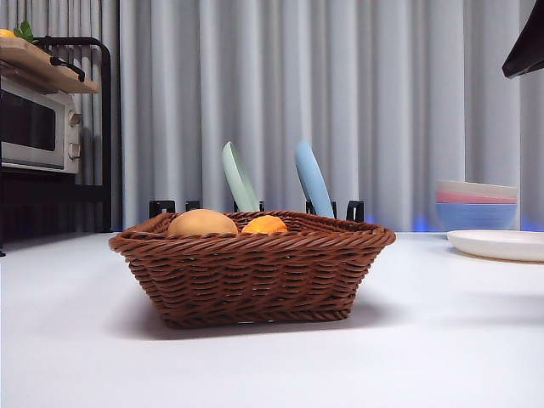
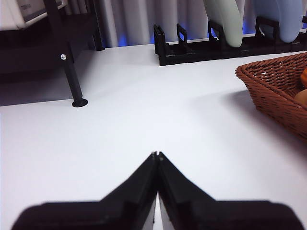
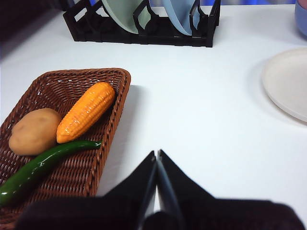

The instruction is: Pick up the basket,pick up the corn from the table,pick up the potato from the table,pick up the cucumber from the table,put all items into the basket

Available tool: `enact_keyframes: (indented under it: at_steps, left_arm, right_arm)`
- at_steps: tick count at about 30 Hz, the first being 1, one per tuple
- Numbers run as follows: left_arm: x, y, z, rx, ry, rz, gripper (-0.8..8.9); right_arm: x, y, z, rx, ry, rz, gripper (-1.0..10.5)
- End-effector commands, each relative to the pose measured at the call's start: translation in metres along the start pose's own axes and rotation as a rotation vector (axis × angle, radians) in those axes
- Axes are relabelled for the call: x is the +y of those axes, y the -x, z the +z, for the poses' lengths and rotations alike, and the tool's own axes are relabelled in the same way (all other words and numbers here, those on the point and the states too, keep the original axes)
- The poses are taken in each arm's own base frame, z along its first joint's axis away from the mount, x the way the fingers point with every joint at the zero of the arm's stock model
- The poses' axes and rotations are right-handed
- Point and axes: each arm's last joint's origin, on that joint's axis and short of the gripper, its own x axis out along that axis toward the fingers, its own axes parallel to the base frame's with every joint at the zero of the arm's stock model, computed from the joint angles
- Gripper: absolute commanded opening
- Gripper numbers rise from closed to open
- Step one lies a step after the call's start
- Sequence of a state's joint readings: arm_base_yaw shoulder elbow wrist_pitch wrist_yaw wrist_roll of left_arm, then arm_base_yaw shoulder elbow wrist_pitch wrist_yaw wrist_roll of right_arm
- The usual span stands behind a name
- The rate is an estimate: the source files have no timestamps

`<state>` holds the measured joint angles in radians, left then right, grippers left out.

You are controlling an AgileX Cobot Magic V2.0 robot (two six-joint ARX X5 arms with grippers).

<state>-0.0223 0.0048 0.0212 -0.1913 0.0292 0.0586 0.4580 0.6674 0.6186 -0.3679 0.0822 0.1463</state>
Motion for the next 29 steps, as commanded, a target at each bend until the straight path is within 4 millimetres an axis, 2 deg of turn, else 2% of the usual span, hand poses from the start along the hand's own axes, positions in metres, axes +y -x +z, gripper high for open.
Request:
enact_keyframes:
  at_steps: [1,16,19,25,29]
  left_arm:
    - [0.000,-0.001,-0.005,0.009,0.011,0.003,-0.03]
    - [0.000,-0.001,-0.005,0.009,0.011,0.004,-0.03]
    - [0.000,-0.001,-0.005,0.009,0.011,0.004,-0.03]
    - [0.000,-0.001,-0.005,0.009,0.011,0.004,-0.03]
    - [0.000,-0.001,-0.005,0.009,0.011,0.004,-0.03]
  right_arm:
    - [0.000,-0.001,-0.001,0.001,-0.011,-0.003,0.0]
    - [0.000,0.000,-0.001,0.002,-0.007,-0.006,0.0]
    - [-0.001,0.005,-0.001,-0.013,0.004,-0.010,0.0]
    - [-0.009,0.030,-0.003,-0.135,0.188,-0.061,0.0]
    - [-0.019,0.035,-0.022,-0.217,0.319,-0.029,0.0]
